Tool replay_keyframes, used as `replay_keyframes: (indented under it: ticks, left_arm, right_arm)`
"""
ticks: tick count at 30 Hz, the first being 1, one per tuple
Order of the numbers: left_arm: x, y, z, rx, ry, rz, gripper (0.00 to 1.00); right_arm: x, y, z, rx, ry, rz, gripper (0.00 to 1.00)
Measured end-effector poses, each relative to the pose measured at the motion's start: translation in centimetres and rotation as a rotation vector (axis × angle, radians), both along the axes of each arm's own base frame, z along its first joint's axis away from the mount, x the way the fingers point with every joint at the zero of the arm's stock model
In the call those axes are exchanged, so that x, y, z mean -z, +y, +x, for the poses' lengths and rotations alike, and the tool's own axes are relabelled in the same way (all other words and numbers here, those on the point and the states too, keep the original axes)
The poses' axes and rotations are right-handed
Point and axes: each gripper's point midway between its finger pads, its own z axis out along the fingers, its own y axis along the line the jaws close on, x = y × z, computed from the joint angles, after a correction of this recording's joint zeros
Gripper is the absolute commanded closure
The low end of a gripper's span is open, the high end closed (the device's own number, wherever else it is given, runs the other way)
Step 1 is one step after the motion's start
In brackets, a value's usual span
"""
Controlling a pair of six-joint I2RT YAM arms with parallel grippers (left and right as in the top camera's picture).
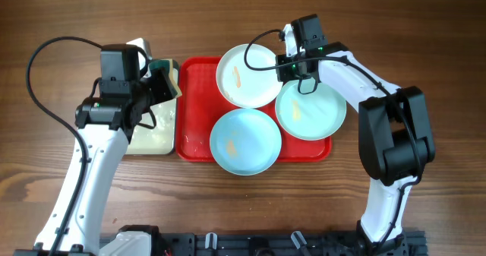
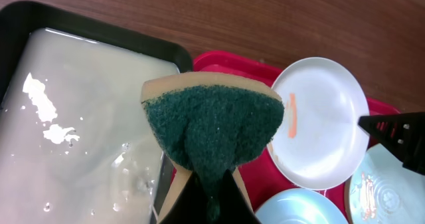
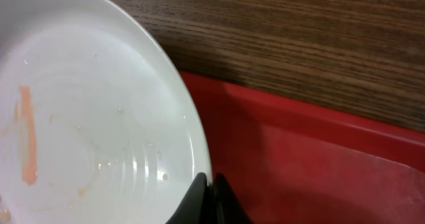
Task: Clean dirty plates on tray and stack at the side
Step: 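Dip the sponge in the soapy water tray with the left gripper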
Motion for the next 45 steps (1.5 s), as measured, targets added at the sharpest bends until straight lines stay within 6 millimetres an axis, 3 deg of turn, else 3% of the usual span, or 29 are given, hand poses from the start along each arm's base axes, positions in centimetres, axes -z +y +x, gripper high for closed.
replay_keyframes:
  ticks: [16,26,34,45]
  left_arm:
    - [1.6,-0.6,0.4,0.014,0.038,0.002,0.96]
    - [1.9,1.6,0.5,-0.064,0.044,0.104,0.96]
    - [2.5,1.9,0.2,-0.076,0.059,0.122,0.96]
    - [7.1,2.1,0.3,-0.072,0.189,0.144,0.96]
  right_arm:
    - [0.0,0.6,-0.4,0.002,0.026,0.041,0.96]
    - [0.0,0.6,-0.5,0.000,0.029,0.044,0.96]
    - [0.0,0.6,-0.5,0.000,0.029,0.044,0.96]
    - [0.0,0.7,-0.5,0.000,0.029,0.044,0.96]
